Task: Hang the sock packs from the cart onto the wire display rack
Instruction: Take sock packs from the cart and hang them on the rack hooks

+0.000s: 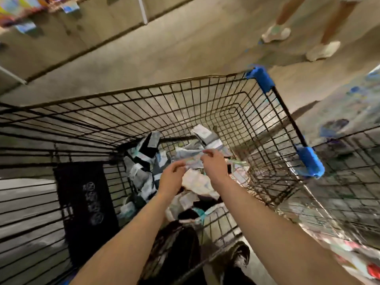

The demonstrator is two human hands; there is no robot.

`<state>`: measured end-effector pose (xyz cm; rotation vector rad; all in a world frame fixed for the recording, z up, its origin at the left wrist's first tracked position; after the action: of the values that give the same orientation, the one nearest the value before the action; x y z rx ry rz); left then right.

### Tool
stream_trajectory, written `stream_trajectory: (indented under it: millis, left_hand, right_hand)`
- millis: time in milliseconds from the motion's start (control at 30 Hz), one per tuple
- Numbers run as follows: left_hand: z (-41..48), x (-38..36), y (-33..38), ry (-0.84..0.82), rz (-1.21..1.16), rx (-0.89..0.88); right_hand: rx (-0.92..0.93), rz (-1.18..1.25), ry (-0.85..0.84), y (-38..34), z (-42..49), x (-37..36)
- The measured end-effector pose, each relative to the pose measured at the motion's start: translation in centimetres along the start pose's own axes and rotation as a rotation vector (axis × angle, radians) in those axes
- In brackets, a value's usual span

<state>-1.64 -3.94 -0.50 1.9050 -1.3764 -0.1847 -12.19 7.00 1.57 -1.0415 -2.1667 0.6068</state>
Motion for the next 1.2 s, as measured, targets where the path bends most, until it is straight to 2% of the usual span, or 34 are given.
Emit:
stream_trajectory:
  millis: [133, 233, 367, 467, 600, 767, 967, 1200]
  left_hand:
    - [4.8, -1.6, -1.3, -0.008, 0.050, 0.010]
    - [7.5, -3.4, -1.3, -0.061, 0.108, -0.040]
    - [10.7, -5.5, -1.1, -0.126, 0.070, -0.055]
    - [13.2, -6.2, -0.9, -0.142, 0.083, -0.082]
    - [15.2, -7.3, -1.1, -0.156, 0.014, -0.014]
    - [16.2, -8.6, -2.2, -0.182, -0.049, -0.021]
    - [14.8, -7.3, -1.8, -0.174, -0.165, -0.009]
    - [10.1, -4.2, -0.6, -0.107, -0.238, 0.051]
  right_hand:
    - [-0.109, 0.017, 0.024, 2.3, 4.9, -1.8]
    - [-0.104, 0.007, 0.057, 3.5, 8.3, -2.9]
    - [-0.081, 0.015, 0.073, 4.0, 12.4, -3.3]
    - [-0.006, -0.139, 0.080, 4.3, 16.1, -3.1]
    - [-0.043, -0.303, 0.000, 5.5, 18.6, -3.3]
    - [-0.008, -0.510, 0.108, 6.8, 18.2, -3.8]
    - [0.098, -0.541, 0.194, 5.7, 16.2, -3.4]
    - [0.435, -0.468, 0.256, 2.1, 8.2, -3.1]
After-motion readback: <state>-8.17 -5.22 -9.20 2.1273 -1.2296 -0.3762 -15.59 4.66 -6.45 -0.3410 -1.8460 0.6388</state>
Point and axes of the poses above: each hand's wrist, its own z-axis towards the middle knuckle, its own x-axis out of the back of the hand, y = z × x, the point moved 3 cm from there along z, towards the middle knuckle, and after that the axes turned 2 degrees about z, right-handed, at the moved point
